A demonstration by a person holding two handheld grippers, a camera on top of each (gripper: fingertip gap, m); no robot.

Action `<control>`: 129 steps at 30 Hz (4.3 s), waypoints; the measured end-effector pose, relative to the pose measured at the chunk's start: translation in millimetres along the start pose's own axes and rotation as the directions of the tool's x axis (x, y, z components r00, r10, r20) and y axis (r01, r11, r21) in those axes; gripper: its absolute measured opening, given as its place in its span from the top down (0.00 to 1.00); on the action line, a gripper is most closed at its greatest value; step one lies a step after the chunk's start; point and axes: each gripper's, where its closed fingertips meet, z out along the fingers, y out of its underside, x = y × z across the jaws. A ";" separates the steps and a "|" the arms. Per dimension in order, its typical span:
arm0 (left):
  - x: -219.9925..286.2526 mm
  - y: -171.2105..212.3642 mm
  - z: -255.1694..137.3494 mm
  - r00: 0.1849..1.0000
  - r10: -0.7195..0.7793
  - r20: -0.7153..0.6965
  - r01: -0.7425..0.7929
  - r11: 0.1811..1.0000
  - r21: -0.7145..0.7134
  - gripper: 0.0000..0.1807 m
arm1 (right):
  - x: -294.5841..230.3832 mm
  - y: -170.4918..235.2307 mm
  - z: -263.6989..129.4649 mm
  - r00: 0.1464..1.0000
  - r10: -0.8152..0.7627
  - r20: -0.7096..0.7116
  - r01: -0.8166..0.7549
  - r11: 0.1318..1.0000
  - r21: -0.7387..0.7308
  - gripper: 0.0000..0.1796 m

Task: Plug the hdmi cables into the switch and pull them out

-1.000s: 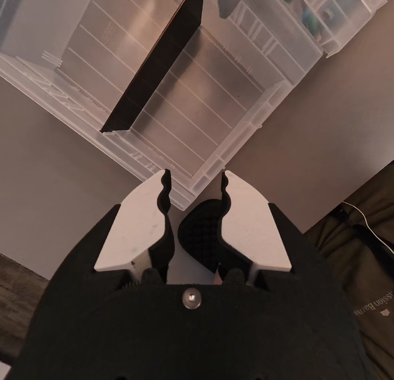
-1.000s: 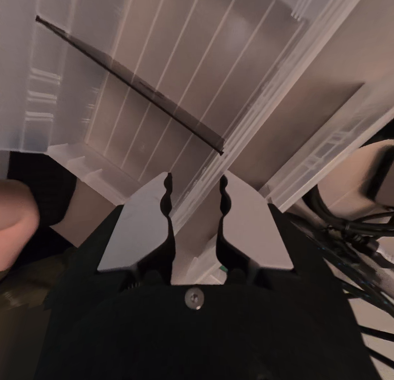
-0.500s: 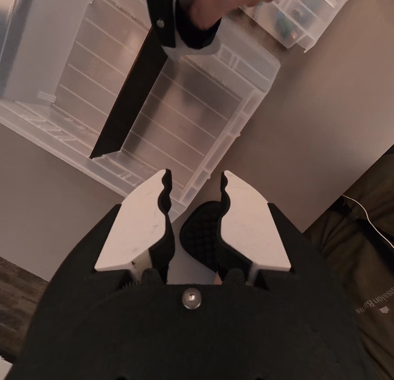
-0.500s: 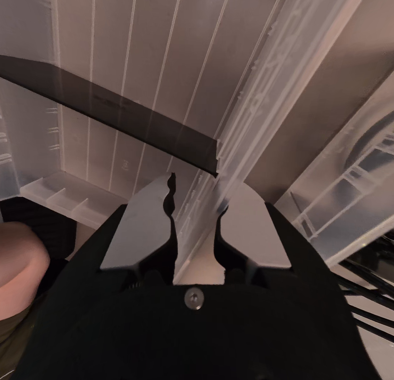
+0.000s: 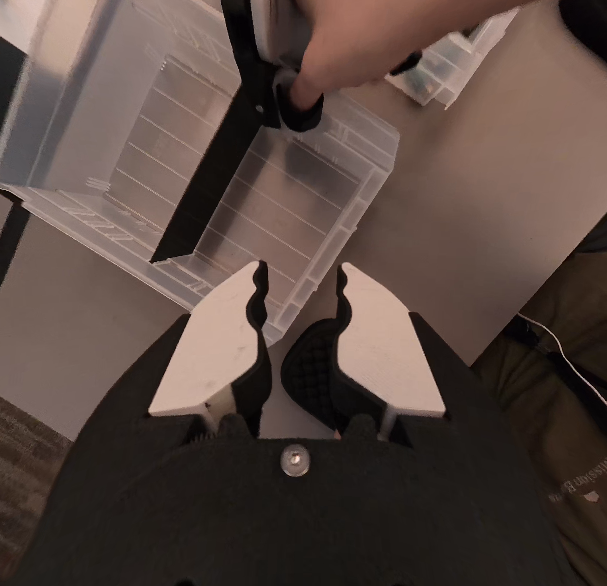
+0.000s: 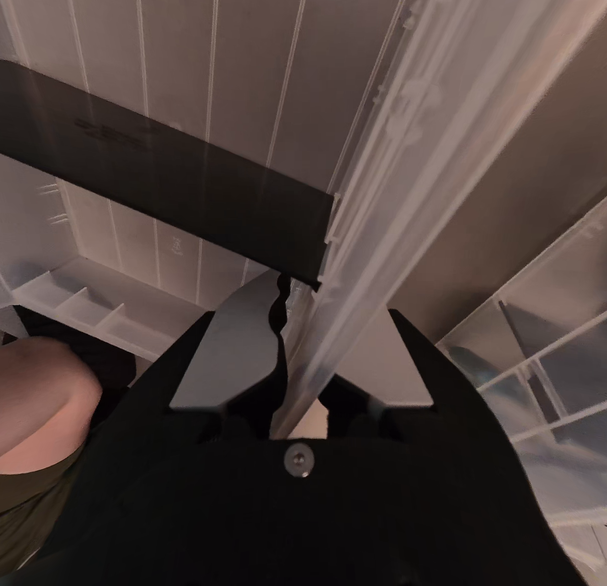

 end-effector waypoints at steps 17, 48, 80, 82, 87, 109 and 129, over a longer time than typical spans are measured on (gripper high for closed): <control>27.2 -74.8 -150.7 0.967 -0.164 0.194 -0.062 0.591 0.804 0.59 | -64.5 -45.2 -251.6 0.961 -0.194 0.197 0.115 0.928 0.354 0.96; 74.4 -145.4 173.1 0.850 -0.155 -0.504 0.258 0.955 0.142 0.61 | 463.8 201.2 -236.7 0.687 0.689 0.230 -0.455 0.161 0.876 0.97; -204.1 140.3 52.9 0.639 -0.766 0.078 0.768 0.640 -0.002 0.97 | 364.4 164.6 -96.5 0.872 0.488 -0.041 -0.469 0.856 0.217 0.97; -206.5 165.4 41.2 0.577 -0.811 0.093 0.815 0.580 0.003 0.97 | 366.7 164.4 -97.0 0.868 0.495 -0.039 -0.476 0.852 0.219 0.97; -212.9 202.8 24.4 0.460 -0.886 0.057 0.884 0.463 0.063 0.97 | 378.1 171.2 -100.5 0.842 0.538 -0.033 -0.515 0.822 0.241 0.97; -203.6 204.4 23.2 0.462 -0.887 0.018 0.885 0.462 0.056 0.96 | 399.9 188.3 -105.5 0.834 0.551 -0.031 -0.528 0.813 0.247 0.97; -206.0 213.2 18.9 0.436 -0.897 0.074 0.896 0.440 0.064 0.97 | 409.2 187.0 -108.6 0.839 0.543 -0.033 -0.519 0.817 0.251 0.96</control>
